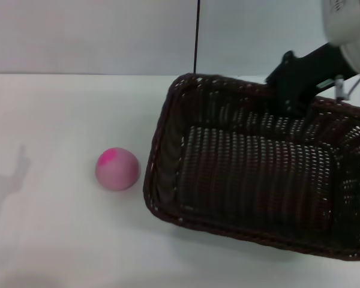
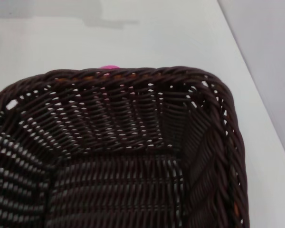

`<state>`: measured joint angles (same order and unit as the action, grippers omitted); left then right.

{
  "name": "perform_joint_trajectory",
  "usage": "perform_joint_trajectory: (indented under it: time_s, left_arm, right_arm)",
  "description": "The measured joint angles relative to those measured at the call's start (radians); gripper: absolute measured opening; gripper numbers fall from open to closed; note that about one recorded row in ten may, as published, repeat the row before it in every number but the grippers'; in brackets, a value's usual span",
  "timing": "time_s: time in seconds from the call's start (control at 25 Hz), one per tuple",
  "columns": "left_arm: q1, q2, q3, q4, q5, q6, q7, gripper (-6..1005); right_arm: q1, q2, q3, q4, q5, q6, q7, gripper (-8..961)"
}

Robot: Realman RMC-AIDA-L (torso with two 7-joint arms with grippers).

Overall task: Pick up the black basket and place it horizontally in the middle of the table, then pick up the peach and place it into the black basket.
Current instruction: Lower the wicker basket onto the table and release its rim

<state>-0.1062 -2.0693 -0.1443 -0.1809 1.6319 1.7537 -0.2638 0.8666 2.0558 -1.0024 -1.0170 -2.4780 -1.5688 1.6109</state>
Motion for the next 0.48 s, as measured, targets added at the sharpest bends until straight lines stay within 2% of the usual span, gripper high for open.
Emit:
perform_joint_trajectory:
  time_s: [0.12,0.48]
  left_arm:
    - [-0.002,0.000,0.036,0.000,0.000,0.006,0.000,819]
    - [0.011,0.000,0.045,-0.024,0.000,0.009,0.000,818]
  right_arm:
    - [0.032,0.008,-0.044,0.109,0.019,0.081,-0.082,180]
    - [0.050,0.018,-0.178,0.178,0.073,0.139,-0.107,194]
